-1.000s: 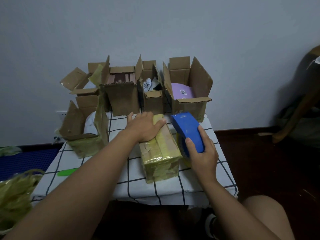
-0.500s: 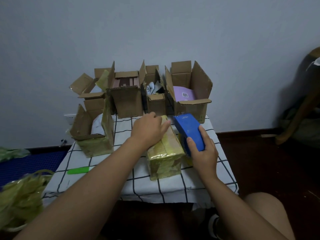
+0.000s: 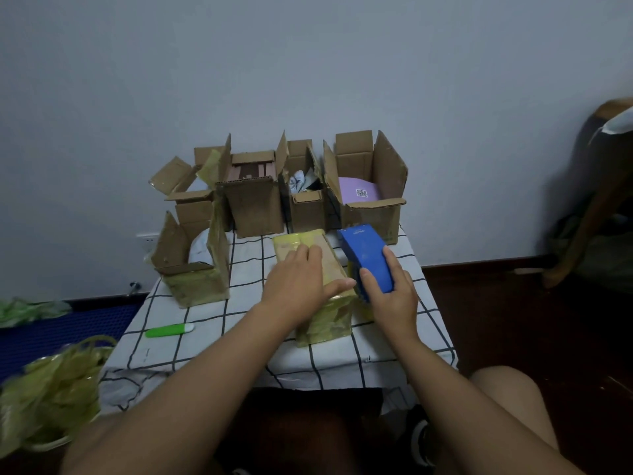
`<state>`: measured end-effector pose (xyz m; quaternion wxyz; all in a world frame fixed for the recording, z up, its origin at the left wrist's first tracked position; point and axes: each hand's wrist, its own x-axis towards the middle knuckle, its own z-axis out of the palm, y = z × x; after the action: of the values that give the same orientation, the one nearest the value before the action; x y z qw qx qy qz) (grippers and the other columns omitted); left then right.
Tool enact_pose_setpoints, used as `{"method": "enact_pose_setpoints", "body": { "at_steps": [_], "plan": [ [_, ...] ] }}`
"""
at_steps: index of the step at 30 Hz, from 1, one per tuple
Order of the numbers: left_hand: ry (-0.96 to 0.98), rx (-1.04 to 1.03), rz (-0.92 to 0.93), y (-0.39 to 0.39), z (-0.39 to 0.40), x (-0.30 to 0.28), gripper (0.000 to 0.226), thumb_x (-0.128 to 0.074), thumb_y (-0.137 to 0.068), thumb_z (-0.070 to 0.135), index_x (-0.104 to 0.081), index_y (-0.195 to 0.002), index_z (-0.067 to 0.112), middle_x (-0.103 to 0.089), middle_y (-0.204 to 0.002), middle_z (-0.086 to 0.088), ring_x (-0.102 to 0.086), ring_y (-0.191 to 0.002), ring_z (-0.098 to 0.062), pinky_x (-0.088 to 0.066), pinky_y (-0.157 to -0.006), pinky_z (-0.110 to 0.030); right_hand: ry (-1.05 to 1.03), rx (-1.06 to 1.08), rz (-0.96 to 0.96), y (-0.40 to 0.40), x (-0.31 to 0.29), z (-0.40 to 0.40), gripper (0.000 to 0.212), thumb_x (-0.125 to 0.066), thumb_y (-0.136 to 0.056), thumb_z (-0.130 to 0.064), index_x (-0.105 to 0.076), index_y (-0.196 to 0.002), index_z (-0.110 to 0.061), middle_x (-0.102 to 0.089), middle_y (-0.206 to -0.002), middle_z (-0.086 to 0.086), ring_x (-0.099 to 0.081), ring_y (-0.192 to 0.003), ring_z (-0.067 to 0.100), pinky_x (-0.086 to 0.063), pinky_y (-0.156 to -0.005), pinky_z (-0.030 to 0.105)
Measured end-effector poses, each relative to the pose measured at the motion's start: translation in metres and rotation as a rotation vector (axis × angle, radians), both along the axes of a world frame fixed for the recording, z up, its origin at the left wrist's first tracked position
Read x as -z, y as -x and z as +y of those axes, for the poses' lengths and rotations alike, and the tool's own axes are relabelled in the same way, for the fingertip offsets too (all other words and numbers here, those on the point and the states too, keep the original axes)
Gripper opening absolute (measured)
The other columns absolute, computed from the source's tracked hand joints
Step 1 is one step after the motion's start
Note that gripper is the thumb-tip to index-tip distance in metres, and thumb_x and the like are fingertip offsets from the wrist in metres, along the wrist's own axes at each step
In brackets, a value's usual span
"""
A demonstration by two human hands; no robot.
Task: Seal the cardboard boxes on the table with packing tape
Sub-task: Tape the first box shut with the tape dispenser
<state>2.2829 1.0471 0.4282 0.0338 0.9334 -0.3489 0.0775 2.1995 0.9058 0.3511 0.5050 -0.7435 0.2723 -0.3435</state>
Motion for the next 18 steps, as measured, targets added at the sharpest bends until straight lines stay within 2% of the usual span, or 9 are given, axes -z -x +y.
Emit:
{"method": "enact_pose_setpoints", "body": {
  "at_steps": [3,5,7,8,10,12,15,17,18],
  "plan": [
    [-0.008,0.044,-0.125,0.010,0.010,0.003,0.079,-0.022,-0.081,0.083,-0.055,-0.108,0.016,-0.055,-0.114,-0.003,-0.051,-0.104,-0.020,-0.041,-0.074,-0.034,-0.009,-0.014,-0.004,0.004,0.000,0.001,0.063,-0.068,-0.092,-0.039,-0.042,-0.149,-0.037,-0.052,-0.112,0.002,-0.051,-0.097,0.013,-0.038,-0.079,0.020],
    [-0.035,0.126,-0.064,0.015,0.020,0.010,0.091,-0.018,-0.077,0.085,-0.051,-0.125,0.015,-0.051,-0.132,-0.004,-0.048,-0.119,-0.022,-0.042,-0.090,-0.035,-0.014,-0.018,0.000,0.006,-0.001,0.001,0.063,-0.068,-0.091,-0.040,-0.041,-0.149,-0.037,-0.052,-0.111,0.002,-0.051,-0.098,0.013,-0.038,-0.083,0.023],
    [-0.086,0.198,-0.035,0.015,0.029,0.019,0.090,-0.022,-0.085,0.076,-0.031,-0.149,0.013,-0.032,-0.155,-0.008,-0.030,-0.141,-0.025,-0.026,-0.115,-0.036,-0.013,-0.025,0.008,0.007,-0.002,0.000,0.064,-0.068,-0.091,-0.040,-0.041,-0.149,-0.038,-0.052,-0.111,0.000,-0.050,-0.095,0.008,-0.037,-0.082,0.022],
    [-0.095,0.218,-0.040,0.014,0.033,0.023,0.085,-0.024,-0.090,0.069,-0.024,-0.153,0.012,-0.025,-0.159,-0.010,-0.022,-0.146,-0.026,-0.017,-0.119,-0.037,-0.015,-0.030,0.007,0.008,-0.003,0.000,0.064,-0.069,-0.091,-0.040,-0.041,-0.149,-0.038,-0.051,-0.111,-0.001,-0.050,-0.092,0.003,-0.038,-0.080,0.020],
    [-0.059,0.236,-0.048,0.013,0.037,0.026,0.078,-0.027,-0.094,0.060,-0.024,-0.154,0.009,-0.025,-0.160,-0.014,-0.021,-0.148,-0.028,-0.014,-0.120,-0.038,-0.028,-0.041,-0.004,0.009,-0.003,0.000,0.064,-0.070,-0.091,-0.040,-0.041,-0.148,-0.039,-0.051,-0.111,-0.002,-0.050,-0.092,-0.004,-0.038,-0.076,0.011],
    [-0.034,0.242,-0.064,0.012,0.039,0.027,0.070,-0.035,-0.097,0.052,-0.033,-0.150,0.007,-0.033,-0.156,-0.015,-0.030,-0.145,-0.030,-0.019,-0.119,-0.039,-0.043,-0.053,-0.014,0.013,-0.002,0.000,0.065,-0.070,-0.090,-0.040,-0.041,-0.148,-0.040,-0.051,-0.111,-0.004,-0.049,-0.093,-0.008,-0.038,-0.075,0.007],
    [-0.013,0.265,-0.101,0.013,0.039,0.027,0.055,-0.055,-0.094,0.043,-0.058,-0.133,0.005,-0.059,-0.135,-0.015,-0.056,-0.126,-0.031,-0.042,-0.105,-0.042,-0.041,-0.058,-0.015,0.018,-0.003,-0.001,0.066,-0.071,-0.089,-0.039,-0.042,-0.148,-0.041,-0.050,-0.113,-0.001,-0.050,-0.095,-0.004,-0.039,-0.078,0.010],
    [-0.005,0.266,-0.122,0.012,0.042,0.030,0.053,-0.046,-0.094,0.045,-0.064,-0.126,0.007,-0.066,-0.126,-0.012,-0.062,-0.118,-0.029,-0.048,-0.098,-0.042,-0.052,-0.062,-0.021,0.019,-0.003,-0.002,0.066,-0.073,-0.088,-0.038,-0.043,-0.147,-0.041,-0.046,-0.114,0.001,-0.050,-0.096,-0.002,-0.040,-0.078,0.008],
    [0.009,0.279,-0.145,0.011,0.042,0.033,0.056,-0.040,-0.095,0.046,-0.063,-0.127,0.007,-0.065,-0.127,-0.011,-0.061,-0.119,-0.028,-0.047,-0.100,-0.041,-0.064,-0.066,-0.028,0.019,-0.004,-0.002,0.066,-0.074,-0.088,-0.037,-0.044,-0.146,-0.040,-0.043,-0.114,0.001,-0.051,-0.097,-0.001,-0.040,-0.078,0.006]
  ]
}}
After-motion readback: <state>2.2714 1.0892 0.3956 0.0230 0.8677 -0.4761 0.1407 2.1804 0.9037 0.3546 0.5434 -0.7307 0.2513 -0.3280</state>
